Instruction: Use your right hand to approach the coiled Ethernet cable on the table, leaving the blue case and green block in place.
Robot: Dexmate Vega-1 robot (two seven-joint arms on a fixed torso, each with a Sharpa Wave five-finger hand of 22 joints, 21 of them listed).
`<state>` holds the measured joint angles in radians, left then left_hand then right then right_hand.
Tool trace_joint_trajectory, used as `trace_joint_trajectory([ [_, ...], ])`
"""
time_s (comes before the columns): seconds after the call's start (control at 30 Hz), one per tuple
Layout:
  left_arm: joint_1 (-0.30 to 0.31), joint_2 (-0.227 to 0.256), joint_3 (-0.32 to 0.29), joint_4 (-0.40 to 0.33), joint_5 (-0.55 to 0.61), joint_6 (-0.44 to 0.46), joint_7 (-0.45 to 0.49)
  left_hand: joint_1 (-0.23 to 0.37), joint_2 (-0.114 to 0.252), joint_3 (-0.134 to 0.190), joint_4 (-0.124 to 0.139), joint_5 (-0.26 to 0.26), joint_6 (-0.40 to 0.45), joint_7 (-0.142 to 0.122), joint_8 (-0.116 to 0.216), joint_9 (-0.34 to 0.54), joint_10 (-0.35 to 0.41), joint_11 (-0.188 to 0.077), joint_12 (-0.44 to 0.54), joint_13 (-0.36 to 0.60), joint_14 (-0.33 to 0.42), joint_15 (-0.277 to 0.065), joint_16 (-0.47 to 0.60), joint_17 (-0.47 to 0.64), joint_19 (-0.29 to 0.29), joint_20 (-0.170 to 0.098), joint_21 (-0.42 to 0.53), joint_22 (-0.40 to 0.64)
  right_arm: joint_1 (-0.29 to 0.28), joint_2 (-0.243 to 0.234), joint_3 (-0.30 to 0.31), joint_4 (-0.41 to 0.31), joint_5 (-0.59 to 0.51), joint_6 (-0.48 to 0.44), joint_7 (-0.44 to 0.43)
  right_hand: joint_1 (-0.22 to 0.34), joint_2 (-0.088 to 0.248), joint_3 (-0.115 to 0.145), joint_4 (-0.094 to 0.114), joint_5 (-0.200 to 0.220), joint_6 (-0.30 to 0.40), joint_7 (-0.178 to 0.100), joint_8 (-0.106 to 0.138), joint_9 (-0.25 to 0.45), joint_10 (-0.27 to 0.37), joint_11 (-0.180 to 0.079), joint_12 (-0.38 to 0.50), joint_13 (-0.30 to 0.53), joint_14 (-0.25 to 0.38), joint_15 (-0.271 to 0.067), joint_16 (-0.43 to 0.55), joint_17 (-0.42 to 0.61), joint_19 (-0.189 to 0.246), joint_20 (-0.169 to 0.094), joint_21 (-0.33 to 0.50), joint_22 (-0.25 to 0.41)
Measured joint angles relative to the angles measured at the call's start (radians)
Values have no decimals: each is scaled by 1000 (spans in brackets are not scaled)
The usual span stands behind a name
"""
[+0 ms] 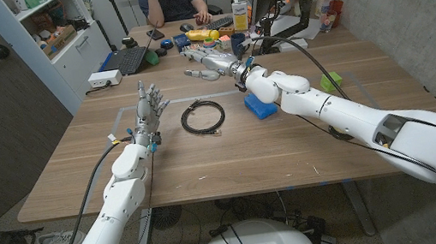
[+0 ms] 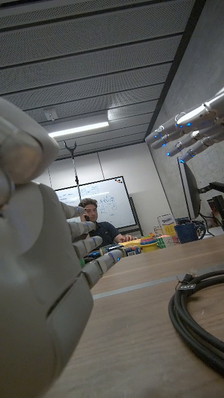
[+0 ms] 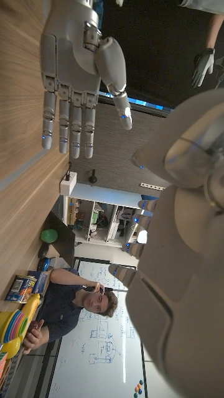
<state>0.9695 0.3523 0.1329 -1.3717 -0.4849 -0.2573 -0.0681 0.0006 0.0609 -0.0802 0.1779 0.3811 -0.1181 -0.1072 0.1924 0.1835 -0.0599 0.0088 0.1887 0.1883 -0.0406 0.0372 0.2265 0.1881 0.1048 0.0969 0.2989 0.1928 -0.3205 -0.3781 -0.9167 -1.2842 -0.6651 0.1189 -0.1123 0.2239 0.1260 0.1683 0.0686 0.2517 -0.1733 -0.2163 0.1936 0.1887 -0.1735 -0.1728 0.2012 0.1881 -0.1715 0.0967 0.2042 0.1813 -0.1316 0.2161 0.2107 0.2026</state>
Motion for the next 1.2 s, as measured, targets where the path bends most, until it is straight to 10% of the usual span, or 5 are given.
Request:
trace_joint_trajectory([
  [0.67, 25, -6, -5, -31, 12, 12, 22, 0, 0, -6, 0, 0, 0, 0, 0, 0, 0, 0, 0, 0, 0, 0, 0, 0, 0, 0, 0, 0, 56, 33, -122, 95, -75, 15, 85, 203, 8, 53, -135, -17, 43, -2, 62, 5, 0, -8, 30, -2, 24, -66, -5, -5, 282, 1, 85, 0],
  [1.2, 31, -12, -7, -43, 22, 18, 35, 0, 0, -14, 0, 0, -6, -6, 0, 0, 0, 0, 0, 0, 0, 0, 0, 0, 2, 2, -7, 0, 90, 66, -192, 163, -85, 60, 143, 224, 0, 39, -154, -11, 311, -4, 81, 1, 62, -32, 39, -2, 95, -81, -8, -5, 335, 2, 80, -3],
])
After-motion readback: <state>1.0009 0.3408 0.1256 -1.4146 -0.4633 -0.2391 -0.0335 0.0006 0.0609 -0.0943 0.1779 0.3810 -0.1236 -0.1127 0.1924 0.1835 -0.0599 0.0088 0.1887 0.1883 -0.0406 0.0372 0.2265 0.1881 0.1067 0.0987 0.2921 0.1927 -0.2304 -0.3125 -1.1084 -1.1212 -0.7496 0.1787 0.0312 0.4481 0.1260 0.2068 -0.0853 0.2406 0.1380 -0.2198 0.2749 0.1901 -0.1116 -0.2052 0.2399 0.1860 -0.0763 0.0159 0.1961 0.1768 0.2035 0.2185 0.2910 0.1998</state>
